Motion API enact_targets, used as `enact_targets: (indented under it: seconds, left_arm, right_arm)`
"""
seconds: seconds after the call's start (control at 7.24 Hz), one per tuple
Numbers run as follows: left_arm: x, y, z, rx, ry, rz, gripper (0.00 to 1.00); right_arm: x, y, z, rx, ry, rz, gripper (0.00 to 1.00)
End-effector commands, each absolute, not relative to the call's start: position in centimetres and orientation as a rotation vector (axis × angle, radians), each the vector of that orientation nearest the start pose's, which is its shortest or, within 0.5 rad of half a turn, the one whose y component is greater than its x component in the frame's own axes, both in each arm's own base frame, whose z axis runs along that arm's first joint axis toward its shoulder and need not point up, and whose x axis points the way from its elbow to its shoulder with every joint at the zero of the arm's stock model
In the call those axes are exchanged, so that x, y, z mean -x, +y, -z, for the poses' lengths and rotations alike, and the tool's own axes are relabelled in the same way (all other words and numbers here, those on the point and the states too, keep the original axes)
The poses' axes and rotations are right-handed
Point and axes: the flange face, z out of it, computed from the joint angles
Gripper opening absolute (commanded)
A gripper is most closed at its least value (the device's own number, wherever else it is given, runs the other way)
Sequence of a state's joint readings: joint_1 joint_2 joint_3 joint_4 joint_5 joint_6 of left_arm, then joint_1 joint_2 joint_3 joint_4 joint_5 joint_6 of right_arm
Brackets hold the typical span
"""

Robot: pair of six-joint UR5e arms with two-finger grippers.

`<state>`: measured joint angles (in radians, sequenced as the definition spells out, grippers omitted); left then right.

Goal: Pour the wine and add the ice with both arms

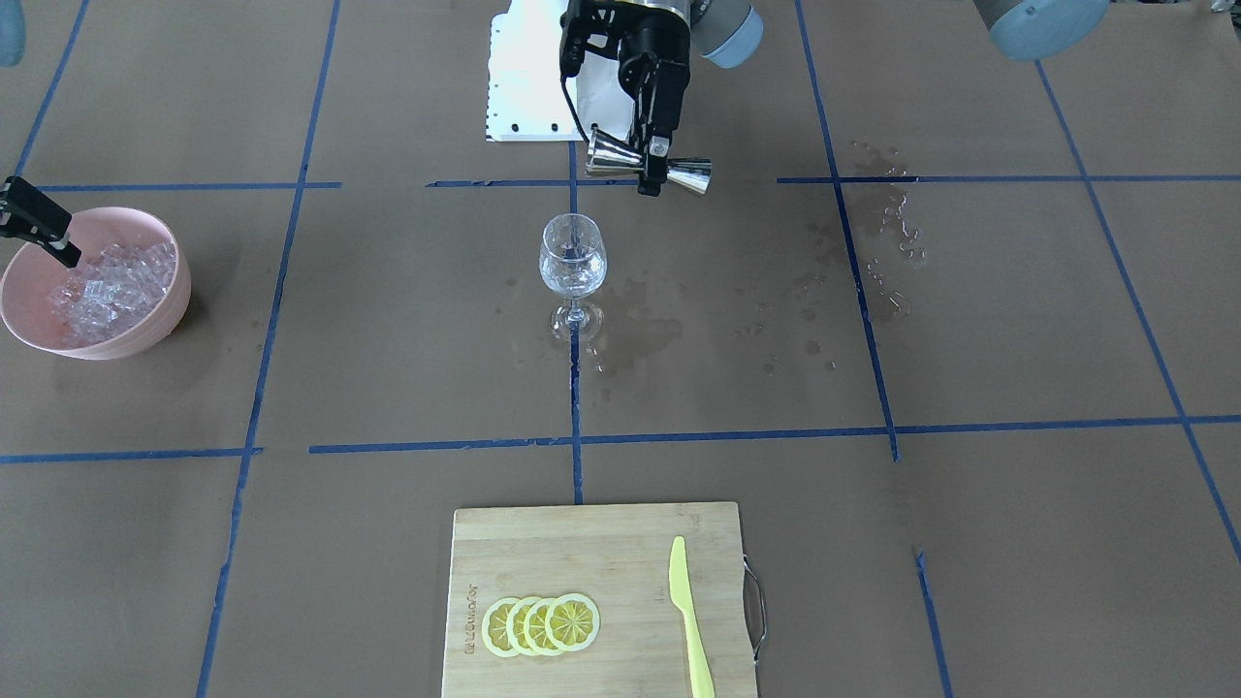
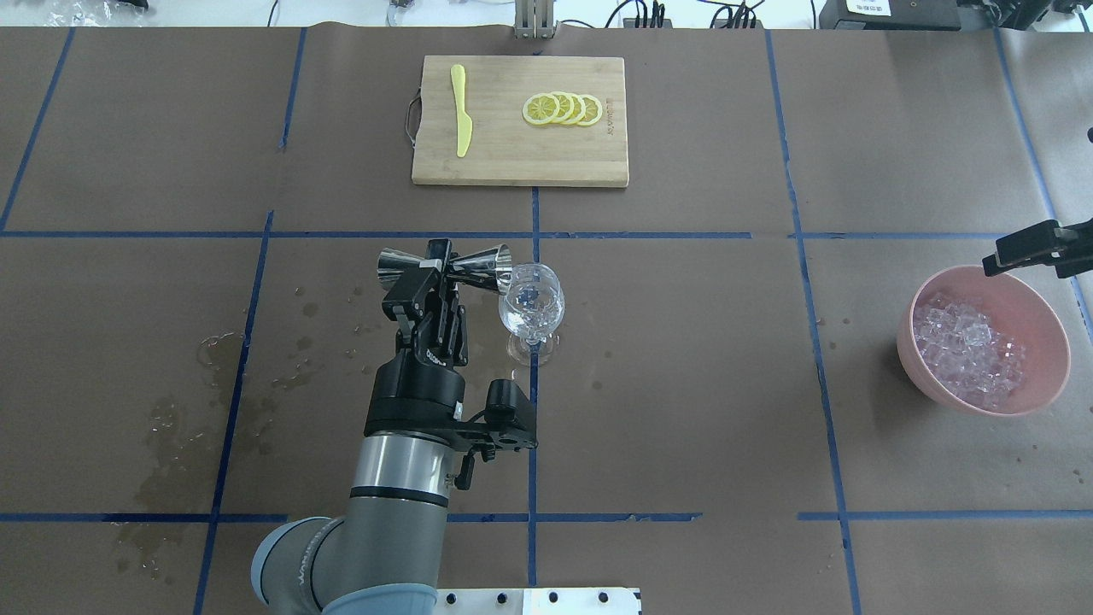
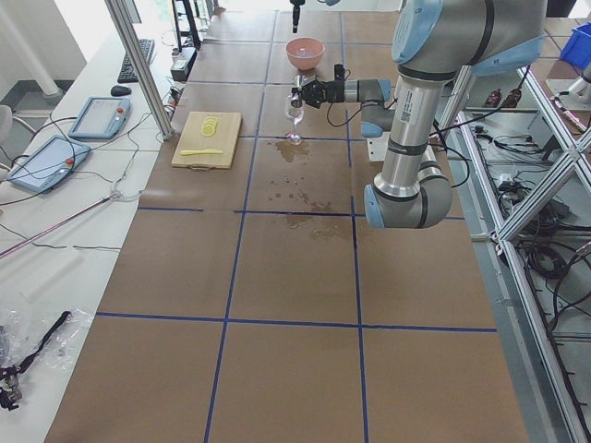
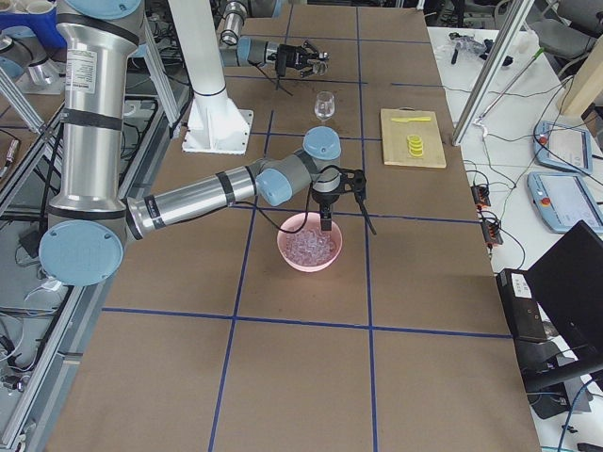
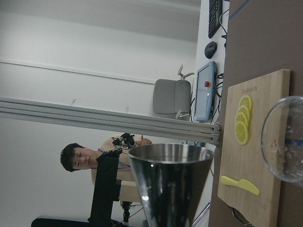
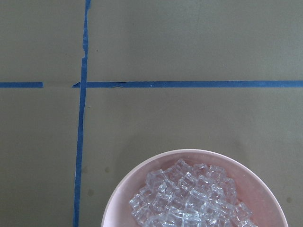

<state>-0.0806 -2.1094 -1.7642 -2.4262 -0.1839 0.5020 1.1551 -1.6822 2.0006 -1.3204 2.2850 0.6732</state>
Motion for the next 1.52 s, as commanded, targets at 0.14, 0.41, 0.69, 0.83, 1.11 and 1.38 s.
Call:
enact_targets:
  seconds: [0.14, 0.41, 0.69, 0.83, 1.11, 1.38]
  left_arm:
    - [-49.9, -27.6, -17.1, -1.587, 0.023, -0.147, 0.00]
    - [-49.6, -28.4, -19.2, -1.581, 0.010, -0.177, 0.00]
    - [-47.2, -29.4, -25.1, -1.587, 0.042, -0.186, 0.00]
    - [-45.2, -30.1, -27.8, -1.586, 0.045, -0.210, 0.00]
    - [-38.1, -29.4, -32.8, -1.599, 0.057, -0.251, 0.00]
    - [-34.8, -29.3, -35.2, -1.612, 0.075, -0.245, 0.00]
  right_arm:
    - [11.9, -44.0, -47.2, -0.111, -0.868, -0.039, 1.00]
    - [11.9, -44.1, -47.3, -0.118, -0.860, -0.039, 1.00]
    - [11.8, -44.1, -47.7, -0.131, -0.834, -0.039, 1.00]
    - [12.1, -44.0, -47.9, -0.133, -0.822, -0.034, 1.00]
    - [13.0, -43.2, -49.2, -0.145, -0.778, -0.022, 1.00]
    - [15.0, -40.8, -52.3, -0.168, -0.795, -0.029, 1.00]
